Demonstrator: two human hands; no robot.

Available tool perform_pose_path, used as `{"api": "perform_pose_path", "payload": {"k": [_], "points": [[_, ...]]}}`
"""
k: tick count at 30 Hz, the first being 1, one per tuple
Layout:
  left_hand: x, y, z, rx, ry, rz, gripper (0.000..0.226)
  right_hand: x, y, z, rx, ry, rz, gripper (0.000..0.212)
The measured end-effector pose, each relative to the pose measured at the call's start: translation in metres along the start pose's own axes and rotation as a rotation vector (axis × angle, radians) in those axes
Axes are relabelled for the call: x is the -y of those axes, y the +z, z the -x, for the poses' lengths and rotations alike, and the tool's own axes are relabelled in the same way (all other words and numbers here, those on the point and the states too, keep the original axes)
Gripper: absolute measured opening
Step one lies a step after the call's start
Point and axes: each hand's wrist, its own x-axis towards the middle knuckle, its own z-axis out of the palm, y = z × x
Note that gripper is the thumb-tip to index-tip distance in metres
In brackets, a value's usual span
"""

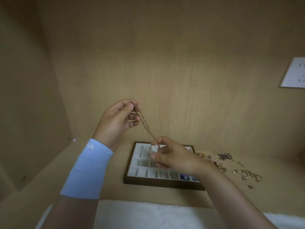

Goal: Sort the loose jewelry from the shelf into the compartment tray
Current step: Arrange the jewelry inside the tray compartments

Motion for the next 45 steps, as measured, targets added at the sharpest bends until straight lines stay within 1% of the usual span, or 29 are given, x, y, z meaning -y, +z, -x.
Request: {"api": "perform_pose_path", "payload": {"k": [2, 4, 6, 7, 10, 14, 18, 22, 26, 29, 31, 36, 40, 42, 45], "points": [[-0.006, -0.01, -0.002, 0.033, 0.0, -0.067, 0.021, 0.002, 0.015, -0.01, -0.008, -0.037, 0.003, 0.034], [-0.009, -0.02, -0.003, 0.065, -0.012, -0.155, 0.022, 0.003, 0.028, -0.022, -0.076, -0.078, -0.083, 0.028], [-0.008, -0.029, -0.005, 0.068, -0.026, -0.212, 0.021, 0.002, 0.038, -0.033, -0.136, -0.1, -0.126, 0.029], [-0.007, -0.034, -0.007, 0.065, -0.035, -0.219, 0.021, 0.002, 0.043, -0.039, -0.135, -0.106, -0.107, 0.028], [-0.006, -0.042, -0.01, 0.067, -0.064, -0.223, 0.021, -0.004, 0.054, -0.05, -0.077, -0.118, 0.0, 0.013], [-0.002, -0.05, -0.012, 0.123, -0.105, -0.325, 0.022, -0.01, 0.065, -0.06, -0.014, -0.094, 0.127, 0.02], [0.006, -0.053, -0.015, 0.137, -0.121, -0.393, 0.022, -0.016, 0.068, -0.066, 0.013, -0.044, 0.115, 0.025], [0.009, -0.057, -0.017, 0.138, -0.12, -0.396, 0.023, -0.019, 0.071, -0.069, -0.012, -0.068, 0.173, 0.017], [0.006, -0.061, -0.017, 0.115, -0.085, -0.383, 0.022, -0.02, 0.07, -0.073, -0.105, -0.118, 0.272, 0.019], [0.0, -0.062, -0.017, 0.111, -0.036, -0.298, 0.021, -0.015, 0.066, -0.073, -0.166, -0.116, 0.23, 0.026], [-0.001, -0.063, -0.017, 0.131, -0.024, -0.295, 0.021, -0.014, 0.065, -0.073, -0.158, -0.122, 0.236, 0.026], [0.008, -0.063, -0.018, 0.171, -0.079, -0.457, 0.021, -0.023, 0.074, -0.075, -0.109, -0.097, 0.367, 0.027], [0.018, -0.069, -0.018, 0.234, -0.138, -0.598, 0.019, -0.019, 0.073, -0.071, -0.045, -0.06, 0.469, 0.016], [0.026, -0.072, -0.017, 0.31, -0.201, -0.709, 0.018, -0.015, 0.069, -0.067, -0.029, -0.043, 0.469, 0.01], [0.043, -0.072, -0.015, 0.462, -0.319, -0.931, 0.016, -0.014, 0.059, -0.062, -0.041, -0.004, 0.48, 0.007]]}}
